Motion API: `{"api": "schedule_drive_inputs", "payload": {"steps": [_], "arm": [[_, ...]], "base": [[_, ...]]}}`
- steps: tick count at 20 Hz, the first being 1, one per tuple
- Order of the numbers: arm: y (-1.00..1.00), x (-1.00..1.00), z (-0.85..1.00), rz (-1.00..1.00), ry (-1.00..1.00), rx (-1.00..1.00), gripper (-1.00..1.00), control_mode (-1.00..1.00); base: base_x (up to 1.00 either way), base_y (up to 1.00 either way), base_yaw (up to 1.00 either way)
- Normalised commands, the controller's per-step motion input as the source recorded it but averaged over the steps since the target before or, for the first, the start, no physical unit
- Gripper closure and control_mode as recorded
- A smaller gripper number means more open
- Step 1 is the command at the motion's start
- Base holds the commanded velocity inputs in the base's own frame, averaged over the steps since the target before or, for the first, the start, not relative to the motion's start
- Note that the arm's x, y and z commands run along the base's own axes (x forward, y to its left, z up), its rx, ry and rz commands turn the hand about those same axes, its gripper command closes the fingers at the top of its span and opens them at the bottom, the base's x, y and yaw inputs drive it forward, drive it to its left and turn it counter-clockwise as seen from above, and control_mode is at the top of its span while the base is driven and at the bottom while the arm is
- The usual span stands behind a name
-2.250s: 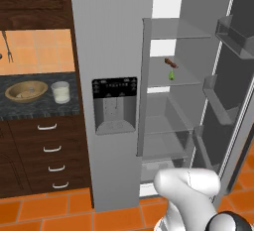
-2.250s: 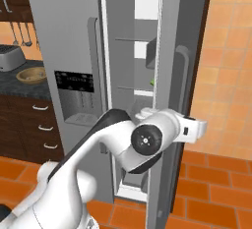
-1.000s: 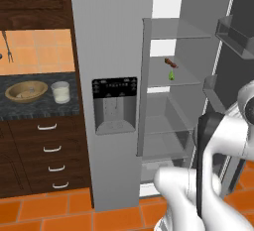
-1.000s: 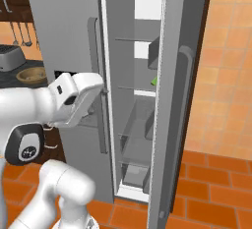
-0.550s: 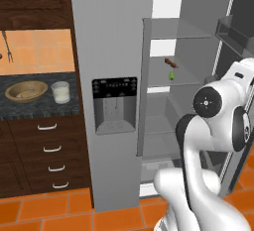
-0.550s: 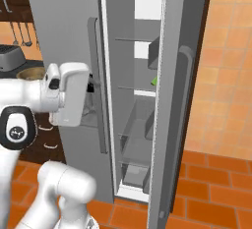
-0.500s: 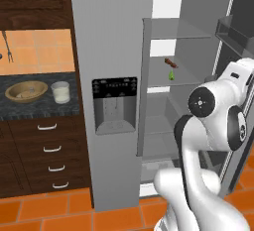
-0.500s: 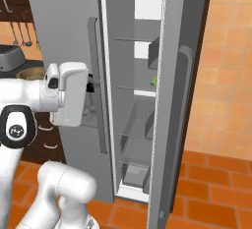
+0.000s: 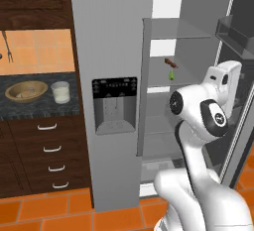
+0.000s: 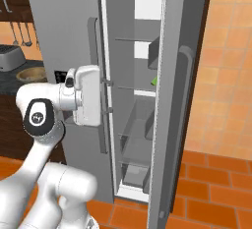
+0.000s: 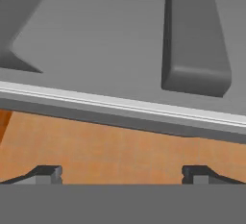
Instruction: Grab a lemon wedge from the fridge and one ice cube from the ice bowl, and put them in the glass of lemonade.
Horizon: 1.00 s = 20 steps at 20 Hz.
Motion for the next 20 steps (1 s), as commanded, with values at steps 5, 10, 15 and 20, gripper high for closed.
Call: {"api": "schedule_drive_inputs", "payload": {"steps": [5, 10, 15, 20], "arm": [[-0.63, 0.29, -0.05, -0.07, 0.13, 0.0, -1.0, -1.0], [-0.21, 0.47, -0.08, -0.04, 0.18, -0.01, -1.0, -1.0], [0.0, 0.66, -0.17, -0.05, 0.17, -0.08, -1.0, -1.0], [-0.41, 0.62, -0.1, -0.11, 0.09, -0.05, -1.0, -1.0]], "base": [[0.0, 0.0, 0.0], [0.0, 0.0, 0.0], [0.0, 0.0, 0.0], [0.0, 0.0, 0.0]]}}
